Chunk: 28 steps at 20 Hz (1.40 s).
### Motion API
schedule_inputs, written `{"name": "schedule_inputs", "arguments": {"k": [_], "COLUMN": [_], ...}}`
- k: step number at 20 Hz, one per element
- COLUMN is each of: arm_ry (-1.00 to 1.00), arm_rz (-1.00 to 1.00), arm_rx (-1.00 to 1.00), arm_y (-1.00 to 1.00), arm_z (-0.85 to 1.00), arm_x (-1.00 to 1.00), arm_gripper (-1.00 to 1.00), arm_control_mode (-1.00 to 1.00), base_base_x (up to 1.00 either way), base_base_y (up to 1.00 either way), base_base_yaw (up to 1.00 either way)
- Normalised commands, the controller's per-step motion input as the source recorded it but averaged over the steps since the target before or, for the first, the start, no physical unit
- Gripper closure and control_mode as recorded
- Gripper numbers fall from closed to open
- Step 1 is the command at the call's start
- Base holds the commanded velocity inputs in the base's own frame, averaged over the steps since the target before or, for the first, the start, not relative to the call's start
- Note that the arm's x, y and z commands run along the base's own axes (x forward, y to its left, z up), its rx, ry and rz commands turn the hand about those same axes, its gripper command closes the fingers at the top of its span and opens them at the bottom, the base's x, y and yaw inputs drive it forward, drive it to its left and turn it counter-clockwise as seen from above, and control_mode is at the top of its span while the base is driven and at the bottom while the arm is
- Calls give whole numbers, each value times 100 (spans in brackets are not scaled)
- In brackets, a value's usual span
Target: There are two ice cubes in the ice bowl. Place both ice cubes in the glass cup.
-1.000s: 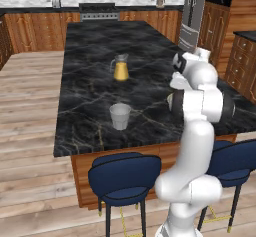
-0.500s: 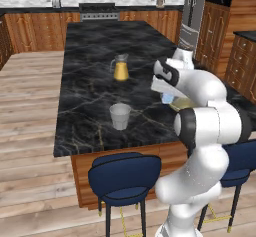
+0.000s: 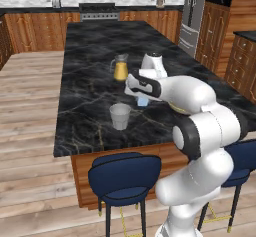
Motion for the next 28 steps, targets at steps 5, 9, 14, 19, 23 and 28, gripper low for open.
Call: {"name": "schedule_inputs", "arguments": {"k": [5, 9, 14, 19, 23, 28], "arm_ry": [-3, -11, -1, 0, 0, 0], "arm_rz": [0, -1, 0, 1, 1, 1], "arm_rx": [-7, 0, 1, 0, 0, 0], "arm_y": [78, 51, 14, 0, 1, 11], "arm_z": [0, -7, -36, -45, -18, -11], "arm_x": [60, 52, 14, 8, 24, 25], "arm_gripper": [100, 100, 100, 100, 100, -100], "arm_control_mode": [-100, -100, -100, -100, -100, -100], "base_base_x": [0, 0, 0, 0, 0, 0], "base_base_y": [0, 0, 0, 0, 0, 0], "base_base_yaw": [0, 0, 0, 0, 0, 0]}}
